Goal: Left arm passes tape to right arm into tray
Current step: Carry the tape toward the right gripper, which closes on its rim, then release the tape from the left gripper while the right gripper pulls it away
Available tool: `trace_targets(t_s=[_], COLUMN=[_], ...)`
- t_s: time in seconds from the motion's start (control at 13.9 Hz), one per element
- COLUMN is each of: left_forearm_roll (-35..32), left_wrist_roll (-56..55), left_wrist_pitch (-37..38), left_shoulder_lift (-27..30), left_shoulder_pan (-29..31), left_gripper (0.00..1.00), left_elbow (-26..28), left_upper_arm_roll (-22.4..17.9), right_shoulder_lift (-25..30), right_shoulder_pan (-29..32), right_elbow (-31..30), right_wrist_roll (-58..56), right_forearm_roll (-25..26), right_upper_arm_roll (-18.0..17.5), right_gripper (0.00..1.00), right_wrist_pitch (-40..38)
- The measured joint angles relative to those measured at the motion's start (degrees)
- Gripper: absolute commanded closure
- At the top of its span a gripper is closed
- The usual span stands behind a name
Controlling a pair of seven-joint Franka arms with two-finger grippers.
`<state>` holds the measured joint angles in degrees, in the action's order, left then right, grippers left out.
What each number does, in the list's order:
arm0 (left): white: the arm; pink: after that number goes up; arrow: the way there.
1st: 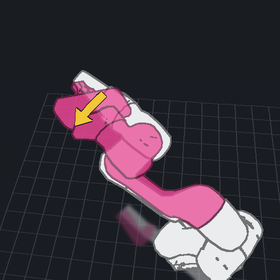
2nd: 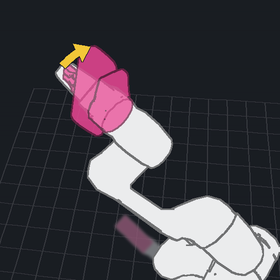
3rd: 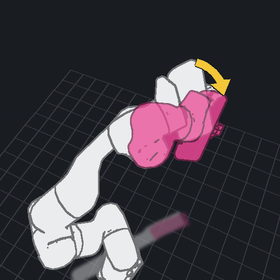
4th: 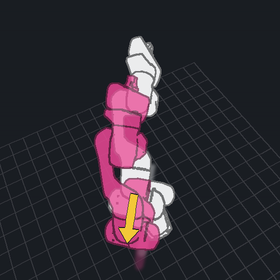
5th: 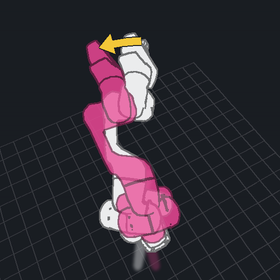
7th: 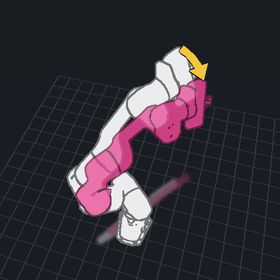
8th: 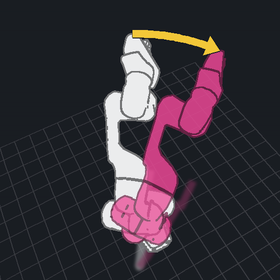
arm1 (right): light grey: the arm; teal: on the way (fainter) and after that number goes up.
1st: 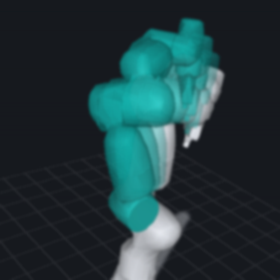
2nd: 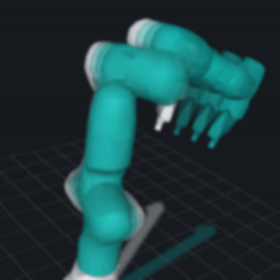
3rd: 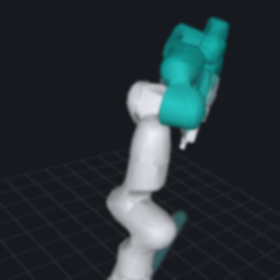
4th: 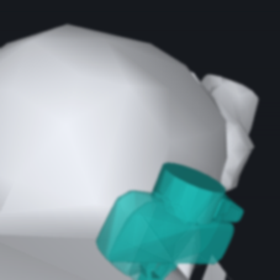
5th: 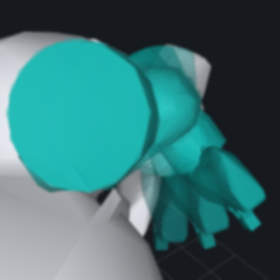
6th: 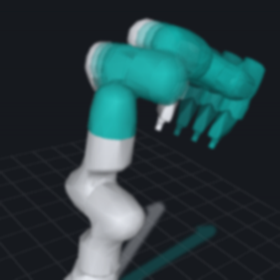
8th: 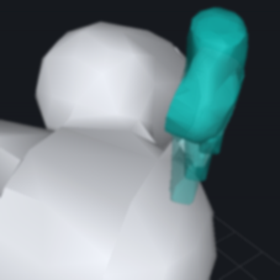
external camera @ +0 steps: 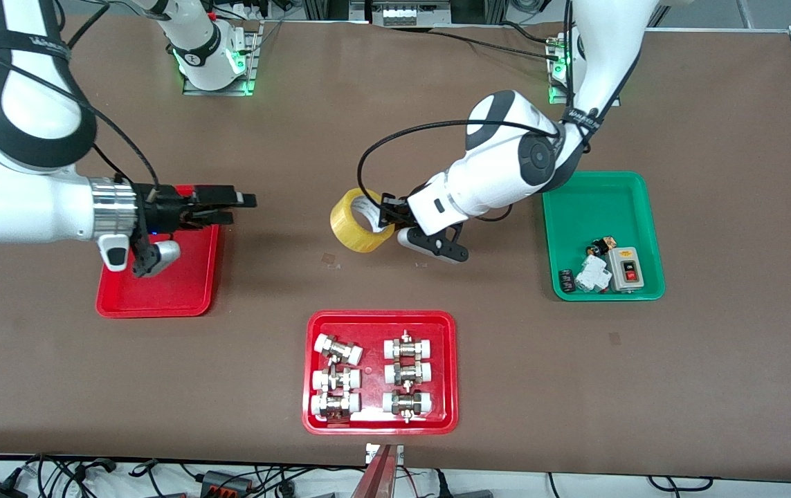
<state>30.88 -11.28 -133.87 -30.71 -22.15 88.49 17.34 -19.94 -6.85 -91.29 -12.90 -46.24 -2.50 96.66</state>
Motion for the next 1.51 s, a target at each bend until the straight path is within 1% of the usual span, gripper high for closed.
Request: trace_targets(t_s=[0.22,0.36,0.43,0.65,0.94,1.3,1.37,1.44,1.51], left_forearm_roll=[-0.97,-1.84,-2.09,-4.01,-4.21,-4.22,-4.22,-4.22,-4.22], left_wrist_roll=[-1.36,-2.14,-2.37,-3.84,-4.11,-4.13,-4.13,-4.13,-4.13], left_wrist_pitch=[-0.02,-0.39,-1.72,-5.79,-6.00,-6.01,-6.01,-6.01,-6.01], left_shoulder_lift=[-3.26,-5.16,-5.78,-6.71,-6.74,-6.74,-6.74,-6.74,-6.74], left_shoulder_pan=[-1.27,-2.17,-2.65,-4.05,-4.19,-4.19,-4.19,-4.19,-4.19], left_gripper=[0.98,0.98,0.98,0.98,0.98,0.97,0.97,0.97,0.96], left_elbow=[-3.89,-5.88,-6.32,-6.66,-6.75,-6.87,-6.87,-6.88,-6.88], left_upper_arm_roll=[-0.75,-0.97,-1.00,-1.04,-1.30,-1.42,-1.42,-1.43,-1.43], right_shoulder_lift=[-2.22,-3.38,-3.62,-4.56,-5.86,-6.19,-6.21,-6.21,-6.23], right_shoulder_pan=[-3.45,-5.88,-6.90,-9.12,-10.13,-11.22,-11.60,-11.86,-11.97], right_elbow=[0.00,0.02,0.05,0.06,0.15,0.19,0.19,0.19,0.19], right_wrist_roll=[-1.09,-1.34,-1.34,-1.34,-1.36,-1.39,-1.39,-1.40,-1.40], right_forearm_roll=[-0.16,-0.19,-0.19,-0.19,-0.19,-0.19,-0.19,-0.17,-0.16], right_upper_arm_roll=[-0.08,-0.13,-0.15,-0.15,-0.15,-0.15,-0.15,-0.15,-0.15], right_gripper=[0.00,0.00,0.00,0.00,0.00,0.00,0.04,0.43,0.71], right_wrist_pitch=[6.41,9.30,10.40,13.62,15.98,18.49,19.07,19.46,19.63])
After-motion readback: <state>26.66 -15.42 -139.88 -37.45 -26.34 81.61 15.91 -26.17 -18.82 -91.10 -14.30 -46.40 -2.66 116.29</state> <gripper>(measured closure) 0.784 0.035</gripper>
